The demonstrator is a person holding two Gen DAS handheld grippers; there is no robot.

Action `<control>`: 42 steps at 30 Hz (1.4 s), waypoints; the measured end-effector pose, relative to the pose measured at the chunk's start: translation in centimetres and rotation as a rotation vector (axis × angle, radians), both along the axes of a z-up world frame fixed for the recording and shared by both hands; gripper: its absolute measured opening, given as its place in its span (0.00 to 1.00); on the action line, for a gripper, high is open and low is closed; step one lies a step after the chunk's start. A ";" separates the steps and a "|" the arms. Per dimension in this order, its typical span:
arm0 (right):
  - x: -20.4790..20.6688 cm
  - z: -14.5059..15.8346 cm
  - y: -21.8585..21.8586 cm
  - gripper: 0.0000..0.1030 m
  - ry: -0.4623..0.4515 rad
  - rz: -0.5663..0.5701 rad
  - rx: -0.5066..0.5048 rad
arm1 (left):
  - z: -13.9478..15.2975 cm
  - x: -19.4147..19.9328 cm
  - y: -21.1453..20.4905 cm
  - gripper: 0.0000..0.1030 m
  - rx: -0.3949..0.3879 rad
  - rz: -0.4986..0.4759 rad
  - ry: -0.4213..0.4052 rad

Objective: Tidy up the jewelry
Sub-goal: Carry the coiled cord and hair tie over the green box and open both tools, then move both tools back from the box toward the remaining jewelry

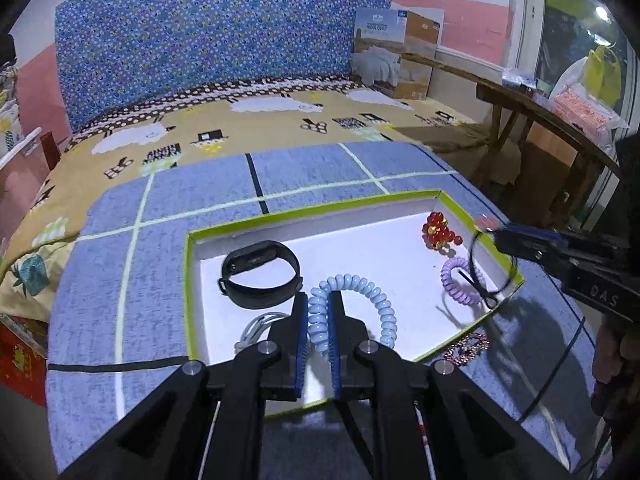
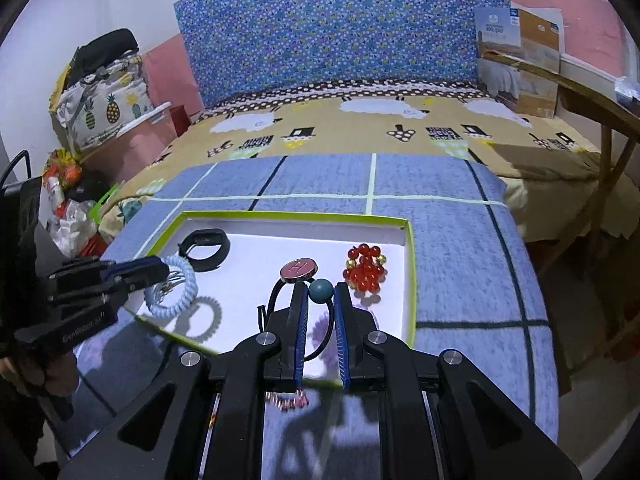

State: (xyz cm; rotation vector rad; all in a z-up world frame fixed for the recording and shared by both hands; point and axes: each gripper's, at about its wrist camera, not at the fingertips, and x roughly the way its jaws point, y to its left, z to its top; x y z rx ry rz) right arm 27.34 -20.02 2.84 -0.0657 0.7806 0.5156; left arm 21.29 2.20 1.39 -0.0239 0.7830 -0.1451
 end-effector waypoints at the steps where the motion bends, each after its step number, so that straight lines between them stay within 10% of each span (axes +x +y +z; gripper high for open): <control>1: 0.4 -0.2 0.3 0.13 0.004 0.001 -0.003 | -0.4 0.2 -0.1 0.10 -0.002 -0.003 0.010; 26: 6.0 -5.1 2.0 0.13 0.118 -0.015 -0.073 | -3.4 2.3 -1.3 0.10 0.016 -0.074 0.091; 42: 1.6 -2.1 1.8 0.24 0.025 0.020 -0.075 | -1.6 -0.1 0.2 0.22 -0.018 -0.024 0.029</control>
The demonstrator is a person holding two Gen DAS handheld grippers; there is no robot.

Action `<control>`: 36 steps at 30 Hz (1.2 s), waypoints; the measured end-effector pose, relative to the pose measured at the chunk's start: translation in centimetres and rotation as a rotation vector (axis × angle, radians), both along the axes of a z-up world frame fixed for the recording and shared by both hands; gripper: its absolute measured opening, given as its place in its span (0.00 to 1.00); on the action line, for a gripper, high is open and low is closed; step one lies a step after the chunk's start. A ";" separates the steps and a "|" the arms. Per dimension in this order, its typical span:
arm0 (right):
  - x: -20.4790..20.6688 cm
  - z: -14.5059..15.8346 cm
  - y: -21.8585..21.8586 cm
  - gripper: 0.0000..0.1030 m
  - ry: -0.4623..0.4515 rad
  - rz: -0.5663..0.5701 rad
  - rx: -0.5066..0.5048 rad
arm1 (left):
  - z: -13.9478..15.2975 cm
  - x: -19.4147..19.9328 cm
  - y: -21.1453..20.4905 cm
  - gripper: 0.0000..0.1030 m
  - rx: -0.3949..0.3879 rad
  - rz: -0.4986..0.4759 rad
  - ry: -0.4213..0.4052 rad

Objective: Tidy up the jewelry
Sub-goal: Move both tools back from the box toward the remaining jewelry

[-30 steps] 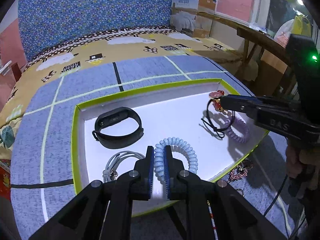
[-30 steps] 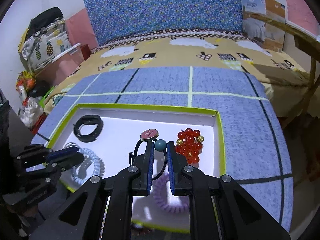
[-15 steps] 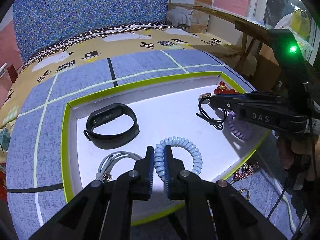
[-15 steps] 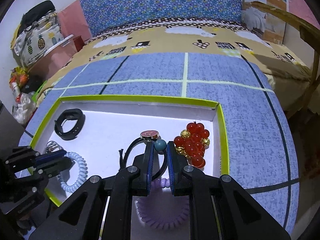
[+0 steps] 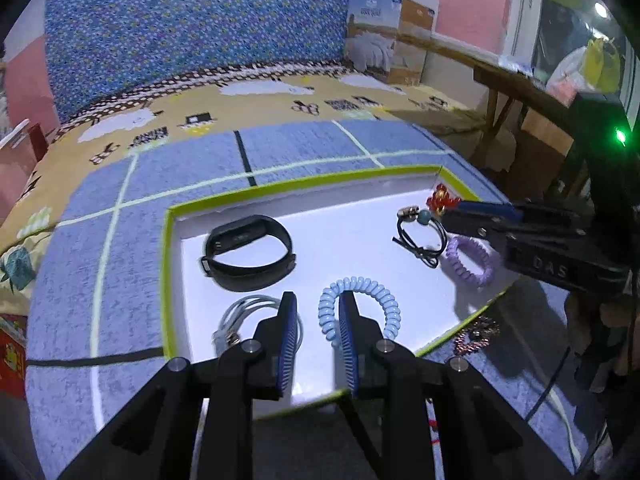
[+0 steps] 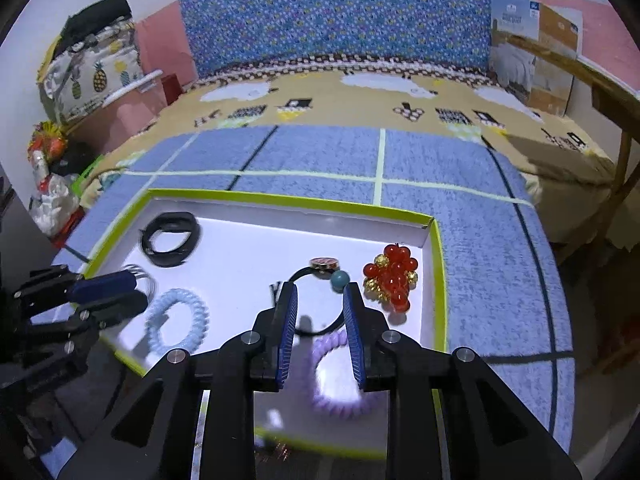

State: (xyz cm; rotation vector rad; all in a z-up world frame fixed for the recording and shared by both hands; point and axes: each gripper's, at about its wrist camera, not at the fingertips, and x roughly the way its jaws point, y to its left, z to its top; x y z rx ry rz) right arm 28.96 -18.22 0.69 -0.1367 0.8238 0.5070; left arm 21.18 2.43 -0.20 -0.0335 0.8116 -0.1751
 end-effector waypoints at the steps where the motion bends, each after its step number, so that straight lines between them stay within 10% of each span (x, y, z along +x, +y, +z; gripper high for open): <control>1: -0.5 0.3 -0.2 0.24 -0.007 0.000 0.007 | 0.3 -0.5 0.2 0.22 -0.004 0.007 -0.010; 36: -14.5 -0.5 -5.2 0.24 0.017 0.008 0.116 | 0.3 -12.9 -2.0 0.23 -0.013 0.010 -0.045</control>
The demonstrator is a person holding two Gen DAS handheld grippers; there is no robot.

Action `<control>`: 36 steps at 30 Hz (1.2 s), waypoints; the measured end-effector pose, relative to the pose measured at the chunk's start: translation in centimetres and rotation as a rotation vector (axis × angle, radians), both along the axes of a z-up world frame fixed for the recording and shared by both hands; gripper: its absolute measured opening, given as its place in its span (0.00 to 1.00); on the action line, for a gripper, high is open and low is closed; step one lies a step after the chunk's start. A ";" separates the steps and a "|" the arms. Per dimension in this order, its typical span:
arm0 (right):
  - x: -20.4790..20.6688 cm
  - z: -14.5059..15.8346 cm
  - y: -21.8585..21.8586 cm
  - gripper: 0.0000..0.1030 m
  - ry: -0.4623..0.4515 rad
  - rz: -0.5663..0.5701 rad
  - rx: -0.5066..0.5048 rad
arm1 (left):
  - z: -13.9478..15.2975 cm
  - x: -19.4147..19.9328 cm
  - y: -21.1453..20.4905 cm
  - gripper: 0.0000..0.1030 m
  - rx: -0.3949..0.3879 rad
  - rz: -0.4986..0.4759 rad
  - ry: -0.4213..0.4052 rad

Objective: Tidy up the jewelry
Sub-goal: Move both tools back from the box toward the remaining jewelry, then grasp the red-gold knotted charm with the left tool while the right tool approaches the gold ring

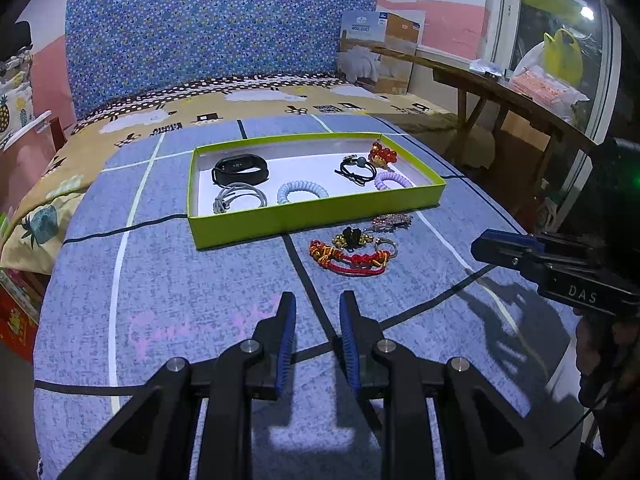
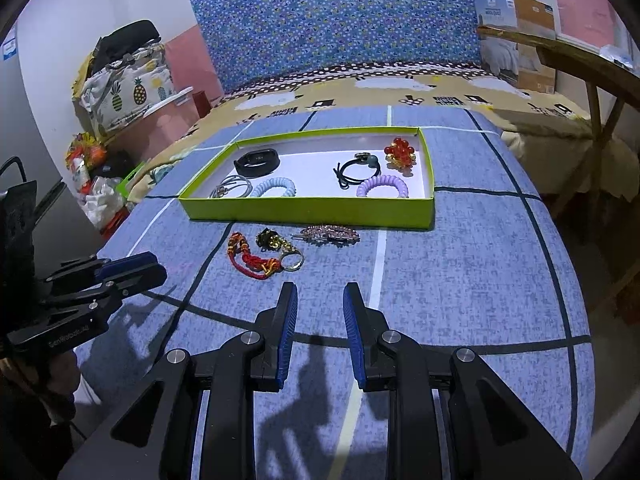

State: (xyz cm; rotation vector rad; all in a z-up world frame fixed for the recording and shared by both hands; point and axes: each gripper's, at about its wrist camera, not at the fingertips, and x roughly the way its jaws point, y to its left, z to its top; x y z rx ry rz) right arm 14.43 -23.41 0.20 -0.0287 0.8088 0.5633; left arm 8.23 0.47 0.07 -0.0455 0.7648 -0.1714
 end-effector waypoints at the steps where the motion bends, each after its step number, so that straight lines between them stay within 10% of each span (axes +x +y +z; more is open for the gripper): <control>1: 0.0 -0.1 0.0 0.24 0.001 0.001 -0.001 | -0.1 0.1 0.0 0.24 -0.002 0.001 0.002; 36: 2.1 -1.5 0.6 0.24 0.026 0.004 -0.016 | -2.3 7.7 -1.8 0.34 -0.067 0.083 0.137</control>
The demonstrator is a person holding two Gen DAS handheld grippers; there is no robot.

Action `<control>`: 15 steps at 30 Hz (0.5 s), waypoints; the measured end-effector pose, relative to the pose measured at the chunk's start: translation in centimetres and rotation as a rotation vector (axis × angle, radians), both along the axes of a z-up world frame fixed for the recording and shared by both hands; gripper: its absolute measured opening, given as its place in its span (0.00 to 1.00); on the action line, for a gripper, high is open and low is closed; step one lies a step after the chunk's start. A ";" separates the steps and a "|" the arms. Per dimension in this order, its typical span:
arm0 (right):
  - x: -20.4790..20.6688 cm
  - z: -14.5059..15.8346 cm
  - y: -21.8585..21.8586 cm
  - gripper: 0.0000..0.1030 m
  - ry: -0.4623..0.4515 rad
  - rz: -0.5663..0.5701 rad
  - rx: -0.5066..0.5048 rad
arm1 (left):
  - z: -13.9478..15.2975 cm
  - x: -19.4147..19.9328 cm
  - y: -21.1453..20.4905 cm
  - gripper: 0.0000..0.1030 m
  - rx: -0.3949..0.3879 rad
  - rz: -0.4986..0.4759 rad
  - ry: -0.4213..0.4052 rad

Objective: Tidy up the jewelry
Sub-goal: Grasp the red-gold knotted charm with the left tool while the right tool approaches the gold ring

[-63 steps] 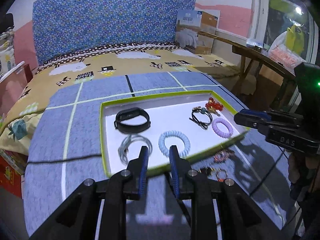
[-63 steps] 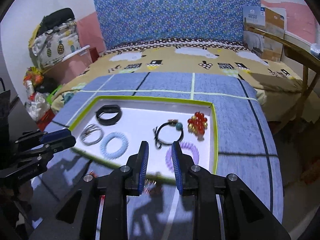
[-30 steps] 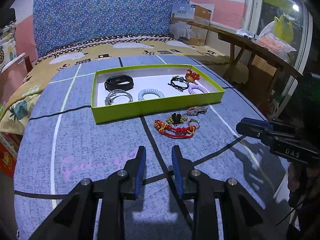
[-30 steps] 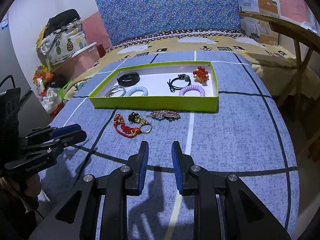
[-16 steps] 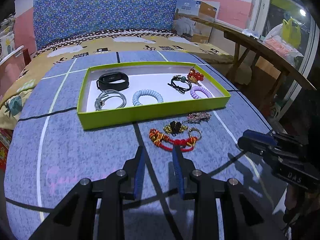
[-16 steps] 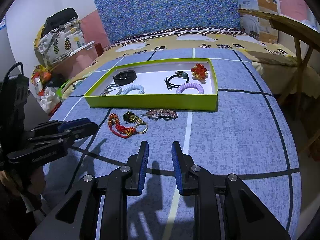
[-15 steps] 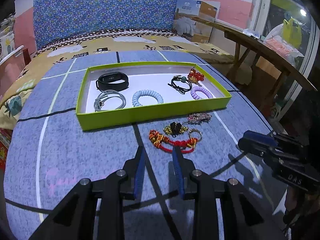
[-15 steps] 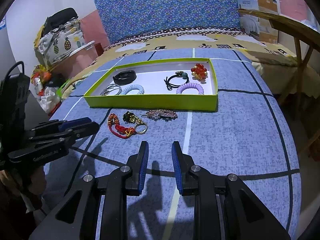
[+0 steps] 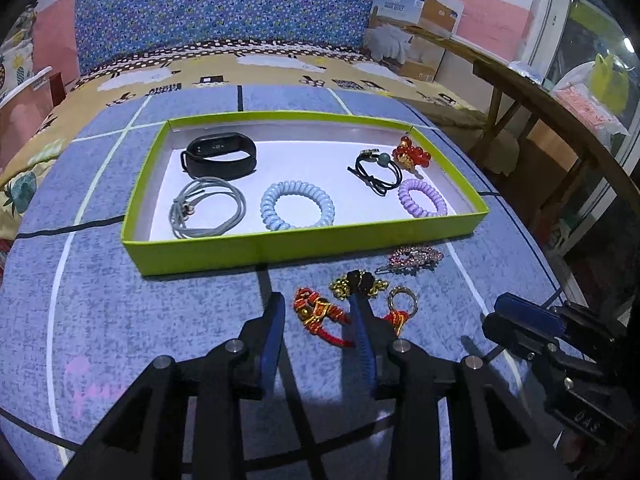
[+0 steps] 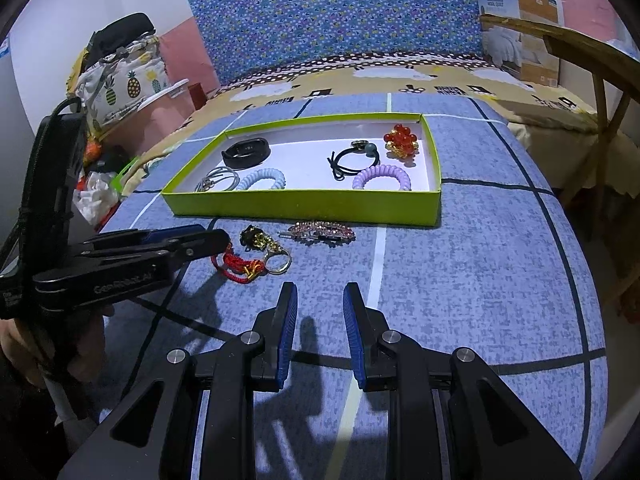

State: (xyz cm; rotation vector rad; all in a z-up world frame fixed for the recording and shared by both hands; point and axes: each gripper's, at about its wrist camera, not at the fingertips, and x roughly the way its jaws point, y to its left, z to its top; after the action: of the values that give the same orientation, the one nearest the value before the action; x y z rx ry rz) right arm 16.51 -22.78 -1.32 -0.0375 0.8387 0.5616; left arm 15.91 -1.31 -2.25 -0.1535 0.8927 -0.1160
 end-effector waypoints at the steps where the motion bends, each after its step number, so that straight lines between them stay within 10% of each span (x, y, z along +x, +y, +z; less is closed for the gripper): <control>1: 0.0 0.0 0.0 0.24 0.000 0.000 0.000 | -0.1 0.2 -0.1 0.34 0.007 0.003 0.008; 15: 0.5 -0.1 0.6 0.24 0.004 0.012 -0.005 | -0.5 -0.6 0.2 0.17 0.098 -0.021 -0.012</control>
State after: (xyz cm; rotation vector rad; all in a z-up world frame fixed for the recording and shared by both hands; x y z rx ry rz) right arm 17.06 -22.15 -1.40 -0.0459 0.8438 0.5713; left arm 15.36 -1.15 -2.76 -0.0526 0.8867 -0.0926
